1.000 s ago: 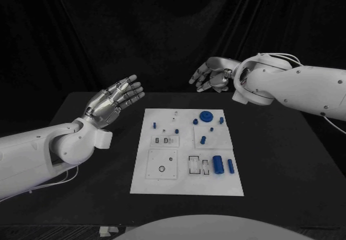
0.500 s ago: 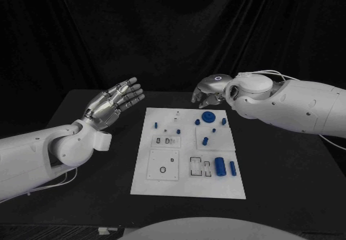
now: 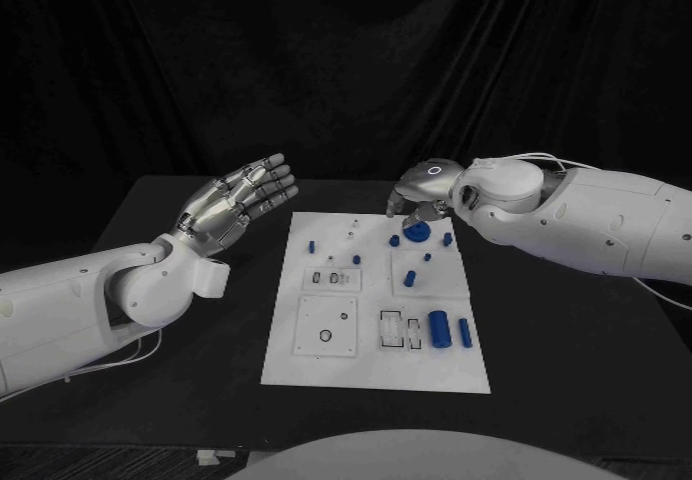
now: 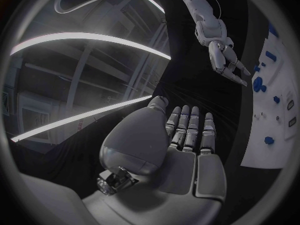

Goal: Assemble the parts on the task board

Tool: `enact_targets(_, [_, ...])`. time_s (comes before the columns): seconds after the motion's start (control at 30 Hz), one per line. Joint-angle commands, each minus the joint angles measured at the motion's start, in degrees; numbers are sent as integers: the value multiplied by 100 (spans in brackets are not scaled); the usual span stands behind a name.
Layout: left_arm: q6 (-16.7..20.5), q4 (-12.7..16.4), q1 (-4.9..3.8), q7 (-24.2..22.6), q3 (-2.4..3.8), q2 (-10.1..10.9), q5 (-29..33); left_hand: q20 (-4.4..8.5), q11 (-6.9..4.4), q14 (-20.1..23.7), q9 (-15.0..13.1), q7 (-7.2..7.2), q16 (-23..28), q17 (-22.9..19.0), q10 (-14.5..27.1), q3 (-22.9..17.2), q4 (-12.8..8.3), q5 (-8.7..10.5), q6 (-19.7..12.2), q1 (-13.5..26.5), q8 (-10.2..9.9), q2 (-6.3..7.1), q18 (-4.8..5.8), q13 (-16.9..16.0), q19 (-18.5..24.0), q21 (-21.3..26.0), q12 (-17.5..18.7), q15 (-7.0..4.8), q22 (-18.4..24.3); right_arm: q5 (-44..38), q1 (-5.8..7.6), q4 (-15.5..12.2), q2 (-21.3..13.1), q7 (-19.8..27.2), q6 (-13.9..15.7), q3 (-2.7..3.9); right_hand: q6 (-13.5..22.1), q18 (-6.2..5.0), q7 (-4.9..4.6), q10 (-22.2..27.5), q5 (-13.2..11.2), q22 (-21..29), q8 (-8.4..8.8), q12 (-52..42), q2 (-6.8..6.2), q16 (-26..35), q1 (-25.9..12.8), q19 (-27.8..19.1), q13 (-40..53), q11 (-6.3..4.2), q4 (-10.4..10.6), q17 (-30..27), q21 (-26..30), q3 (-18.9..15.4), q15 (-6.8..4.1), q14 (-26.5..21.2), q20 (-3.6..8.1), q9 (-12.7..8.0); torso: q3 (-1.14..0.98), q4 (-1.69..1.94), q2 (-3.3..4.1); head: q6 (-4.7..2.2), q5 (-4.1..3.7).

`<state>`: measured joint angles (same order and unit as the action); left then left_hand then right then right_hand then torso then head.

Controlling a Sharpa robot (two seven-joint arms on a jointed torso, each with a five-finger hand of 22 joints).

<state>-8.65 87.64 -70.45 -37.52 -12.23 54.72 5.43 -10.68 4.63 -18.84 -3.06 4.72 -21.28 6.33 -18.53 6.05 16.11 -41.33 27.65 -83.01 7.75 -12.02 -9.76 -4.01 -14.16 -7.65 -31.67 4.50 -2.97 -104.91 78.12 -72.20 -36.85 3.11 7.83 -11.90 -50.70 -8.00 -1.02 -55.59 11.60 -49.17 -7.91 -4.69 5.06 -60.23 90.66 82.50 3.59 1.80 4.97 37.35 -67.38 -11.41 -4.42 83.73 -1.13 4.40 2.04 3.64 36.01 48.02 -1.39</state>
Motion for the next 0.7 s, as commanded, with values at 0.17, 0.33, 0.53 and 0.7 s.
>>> enact_targets(0.17, [-271,-2,-7,87,6,-29,-8,-7,1,63,-6,42,-1,-17,46,-46,-4,-33,-14,-68,-32,8,-53,11,26,32,-17,-8,8,-203,-178,219,63,284,164,3,-34,83,-120,9,46,-16,32,11,-51,-24,24,-42,10,23,-8,-21,-15,88,-9,-33,-8,-2,3,4,-5,-17,19])
enact_targets(0.33, [-311,-7,-4,126,6,-22,-8,-8,-4,85,-7,45,8,-24,65,-66,-8,-48,-3,-77,-32,15,-54,15,33,37,-14,-9,9,-204,-295,425,169,340,271,3,-35,84,-136,-12,85,-26,46,6,-46,-15,27,-47,12,34,-6,-40,-18,121,-2,-40,-13,-4,8,-8,-15,7,45])
enact_targets(0.53, [-355,-1,-3,222,6,6,-8,-9,2,116,-19,69,17,-35,71,-115,-26,-95,82,-105,-8,31,-57,15,50,47,-24,-12,12,-205,-452,756,344,489,614,3,-66,81,-146,-168,364,-53,110,-29,-79,-21,18,-71,11,76,35,-57,-24,286,26,-52,-39,-12,-1,2,-6,-28,34])
enact_targets(0.7, [-488,-7,-2,461,6,6,-8,-5,16,416,-11,64,223,-119,154,-195,-23,-102,13,-99,-37,89,-55,22,221,145,-15,-22,42,-205,-543,974,450,608,852,3,-104,86,-144,-195,509,-90,130,-16,-88,-16,-23,-83,6,99,95,-75,-36,378,43,-62,-56,-11,-5,7,-7,-17,25])
